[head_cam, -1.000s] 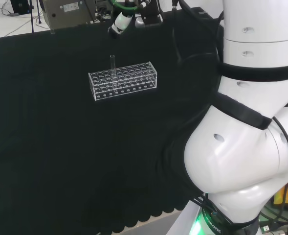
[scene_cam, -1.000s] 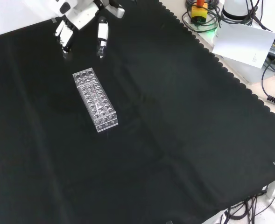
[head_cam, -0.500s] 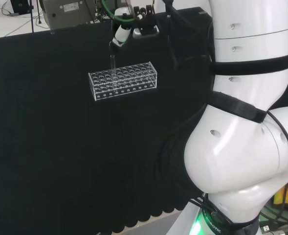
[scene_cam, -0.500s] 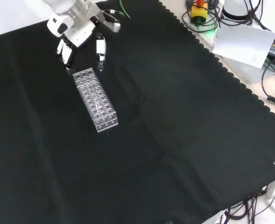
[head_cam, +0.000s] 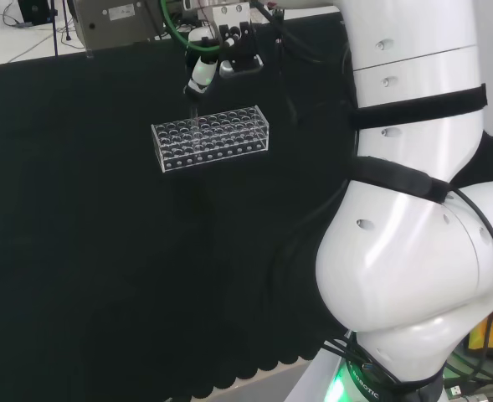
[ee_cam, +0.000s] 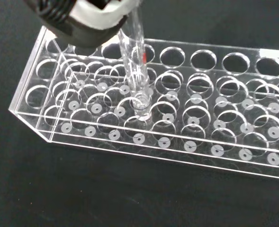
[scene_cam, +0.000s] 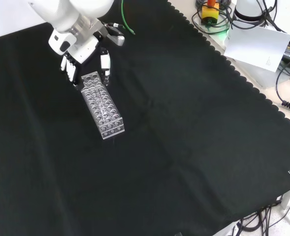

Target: Pick up the test tube.

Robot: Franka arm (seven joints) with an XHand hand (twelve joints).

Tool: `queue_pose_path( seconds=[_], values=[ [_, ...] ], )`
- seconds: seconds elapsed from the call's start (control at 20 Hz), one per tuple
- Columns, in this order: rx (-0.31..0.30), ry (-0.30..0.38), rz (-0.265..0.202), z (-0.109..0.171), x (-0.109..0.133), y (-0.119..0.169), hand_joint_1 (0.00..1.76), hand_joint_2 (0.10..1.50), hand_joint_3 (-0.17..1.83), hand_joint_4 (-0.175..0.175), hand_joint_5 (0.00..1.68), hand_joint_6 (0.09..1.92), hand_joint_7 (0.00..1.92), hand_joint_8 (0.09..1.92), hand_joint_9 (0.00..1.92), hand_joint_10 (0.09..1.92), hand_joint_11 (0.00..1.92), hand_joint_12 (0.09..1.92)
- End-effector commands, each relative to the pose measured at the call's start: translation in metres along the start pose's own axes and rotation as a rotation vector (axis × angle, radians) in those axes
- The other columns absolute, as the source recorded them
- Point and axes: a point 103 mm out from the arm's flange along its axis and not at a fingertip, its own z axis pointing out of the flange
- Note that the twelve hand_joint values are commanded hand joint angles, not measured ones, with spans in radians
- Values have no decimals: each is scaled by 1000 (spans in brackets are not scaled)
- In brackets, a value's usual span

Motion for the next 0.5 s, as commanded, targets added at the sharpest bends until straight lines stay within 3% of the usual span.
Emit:
queue_pose_path(
  seconds=[0.05, 0.5],
  values=[
    [20, -3, -13, 8, 7, 6, 981, 725, 623, -156, 607, 924, 849, 876, 755, 799, 479, 1433],
    [6, -14, -23, 22, 21, 10, 1053, 692, 679, -162, 737, 898, 1026, 837, 869, 738, 540, 1398]
  ],
)
